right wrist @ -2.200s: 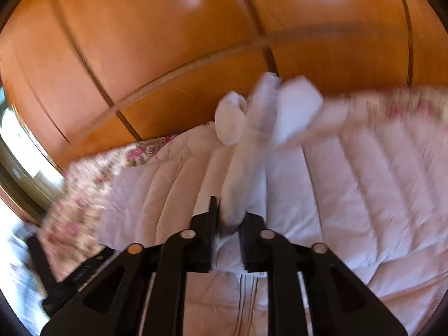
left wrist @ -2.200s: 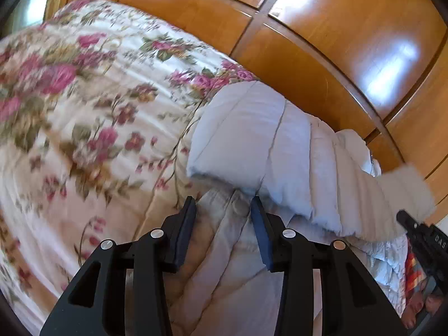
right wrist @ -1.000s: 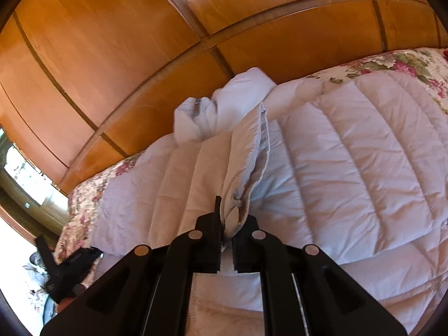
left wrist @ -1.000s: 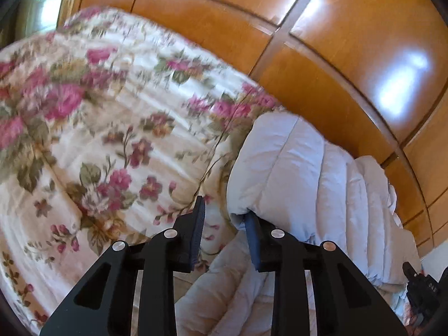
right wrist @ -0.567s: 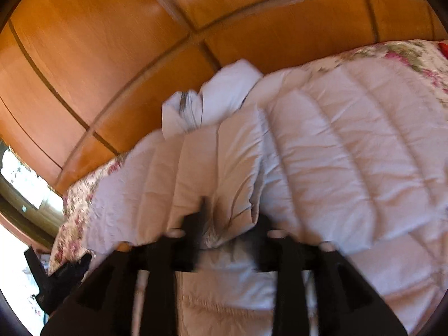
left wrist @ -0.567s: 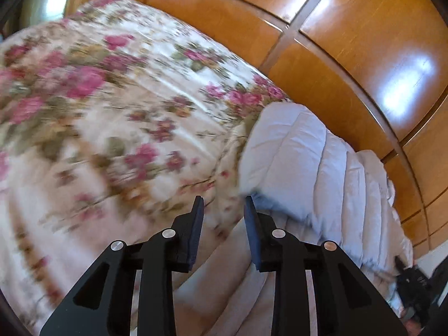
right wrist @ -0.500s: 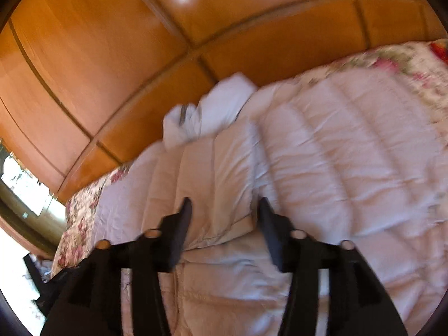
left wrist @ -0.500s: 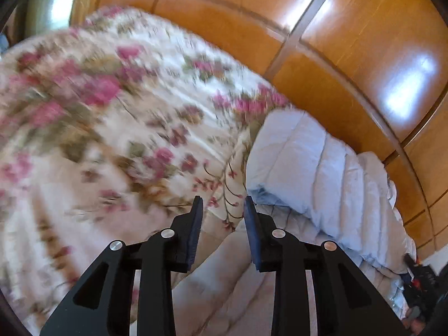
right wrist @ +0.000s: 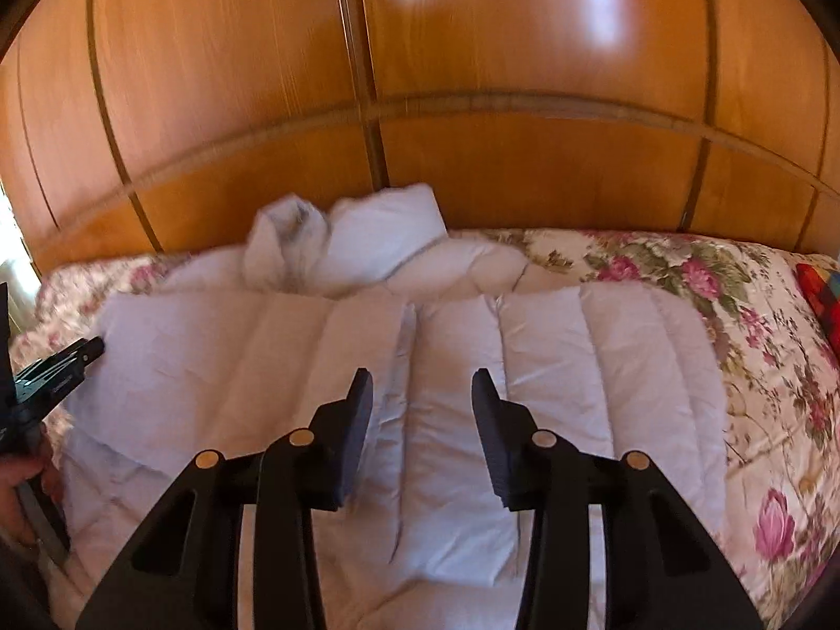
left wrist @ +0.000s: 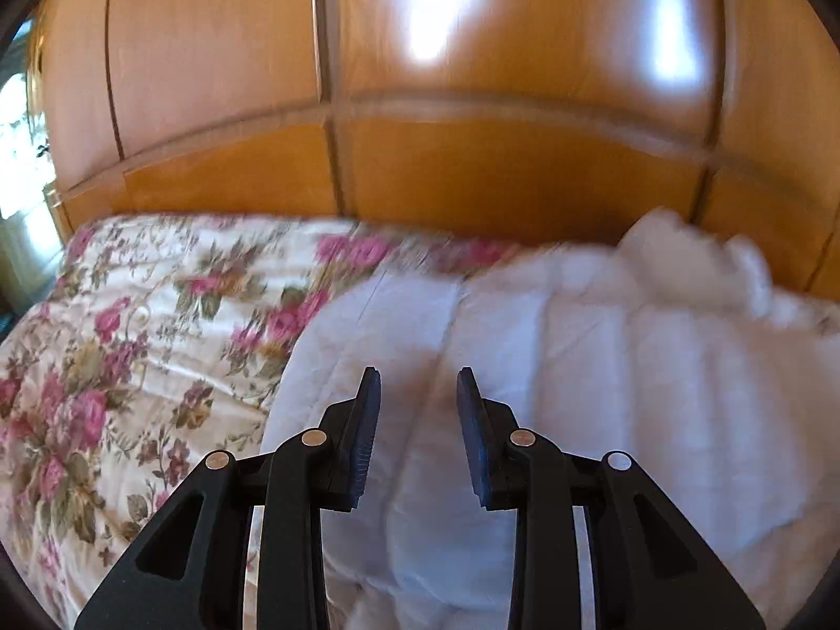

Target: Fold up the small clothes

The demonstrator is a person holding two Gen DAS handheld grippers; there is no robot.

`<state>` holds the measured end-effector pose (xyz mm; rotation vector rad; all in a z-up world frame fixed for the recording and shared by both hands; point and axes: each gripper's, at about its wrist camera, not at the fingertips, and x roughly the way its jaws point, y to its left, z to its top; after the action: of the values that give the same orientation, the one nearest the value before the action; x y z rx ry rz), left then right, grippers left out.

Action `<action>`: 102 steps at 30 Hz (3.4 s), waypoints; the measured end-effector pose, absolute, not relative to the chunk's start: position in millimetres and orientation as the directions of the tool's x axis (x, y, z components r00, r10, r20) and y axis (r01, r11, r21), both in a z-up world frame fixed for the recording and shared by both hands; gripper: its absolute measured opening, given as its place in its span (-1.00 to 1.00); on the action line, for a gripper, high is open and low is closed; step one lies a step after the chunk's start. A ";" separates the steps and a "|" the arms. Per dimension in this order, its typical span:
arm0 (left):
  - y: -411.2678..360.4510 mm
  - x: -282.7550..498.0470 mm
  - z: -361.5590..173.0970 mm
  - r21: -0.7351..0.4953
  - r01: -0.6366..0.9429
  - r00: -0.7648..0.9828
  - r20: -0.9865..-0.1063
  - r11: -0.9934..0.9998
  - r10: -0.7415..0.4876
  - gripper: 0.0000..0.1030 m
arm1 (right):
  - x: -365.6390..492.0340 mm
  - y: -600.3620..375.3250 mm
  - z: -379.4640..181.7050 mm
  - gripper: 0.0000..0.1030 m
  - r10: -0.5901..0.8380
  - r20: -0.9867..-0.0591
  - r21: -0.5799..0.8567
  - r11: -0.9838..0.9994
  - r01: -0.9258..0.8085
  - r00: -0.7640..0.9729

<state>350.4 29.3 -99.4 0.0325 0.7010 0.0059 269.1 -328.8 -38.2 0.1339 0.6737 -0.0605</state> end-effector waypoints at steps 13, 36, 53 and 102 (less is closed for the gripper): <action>44.0 359.4 -127.9 0.026 -0.051 0.701 -0.711 0.998 0.054 -0.44 | 291.2 -349.2 -74.2 -0.05 0.014 -0.654 0.149 0.983 0.110 0.757; 170.7 174.5 -8.0 -0.598 -0.182 0.978 -0.189 0.781 0.083 0.79 | 140.4 -343.9 -69.3 0.12 0.170 -0.649 0.308 0.950 0.052 0.742; 118.0 130.4 -127.6 -0.248 -0.079 0.686 -0.716 0.966 -0.128 0.79 | 114.9 -322.5 -104.4 0.13 0.121 -0.667 0.210 0.977 0.030 0.735; 194.3 30.2 -131.6 -0.549 0.196 0.468 -0.676 0.812 -0.570 0.04 | -56.0 -447.9 -142.0 0.05 0.575 -0.491 0.711 0.699 -0.081 0.654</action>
<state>30.2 194.3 -131.6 -0.4287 0.9787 -0.4875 -56.0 -447.9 -142.0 0.7090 0.7755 0.4099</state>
